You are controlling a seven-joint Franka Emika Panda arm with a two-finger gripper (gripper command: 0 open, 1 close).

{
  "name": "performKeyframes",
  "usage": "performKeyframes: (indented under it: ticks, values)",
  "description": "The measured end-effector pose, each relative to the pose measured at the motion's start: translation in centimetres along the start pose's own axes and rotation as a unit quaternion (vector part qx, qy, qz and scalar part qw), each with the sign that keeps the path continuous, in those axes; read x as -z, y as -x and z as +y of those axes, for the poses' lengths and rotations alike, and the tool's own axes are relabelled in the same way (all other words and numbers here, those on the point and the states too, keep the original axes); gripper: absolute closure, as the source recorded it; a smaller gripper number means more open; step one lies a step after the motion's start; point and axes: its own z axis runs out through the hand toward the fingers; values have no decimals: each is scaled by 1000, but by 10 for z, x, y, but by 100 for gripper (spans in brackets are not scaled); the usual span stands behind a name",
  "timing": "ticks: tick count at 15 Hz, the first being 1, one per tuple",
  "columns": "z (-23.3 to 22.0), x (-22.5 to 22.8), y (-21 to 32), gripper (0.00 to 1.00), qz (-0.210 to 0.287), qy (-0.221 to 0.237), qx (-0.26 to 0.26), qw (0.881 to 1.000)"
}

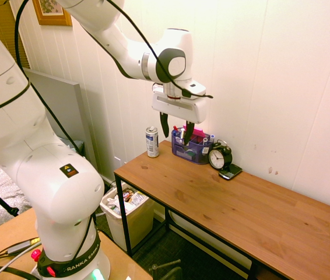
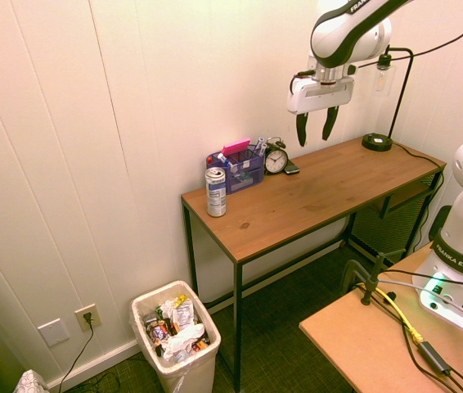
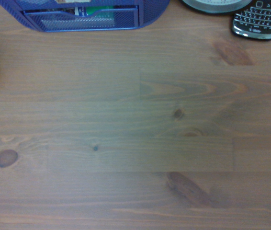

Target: Throw the can in the trash bin

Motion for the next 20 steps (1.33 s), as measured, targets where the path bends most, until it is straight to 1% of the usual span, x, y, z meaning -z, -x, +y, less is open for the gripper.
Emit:
performKeyframes:
  ticks: [2,4,8,10,13,15,17,20]
  values:
    - [-1,-1,-1,0,-3,-7,-1,1000]
    - [-18,-3,11,0,-11,-26,5,1000]
    - [-94,-21,63,0,-25,-38,42,998]
    - [-131,-32,84,0,-27,-34,50,998]
    - [-193,-43,111,0,-7,-20,54,998]
    - [-226,-51,122,0,5,-5,51,999]
    - [-246,-56,124,0,11,8,44,999]
    - [-259,-65,119,0,15,22,26,999]
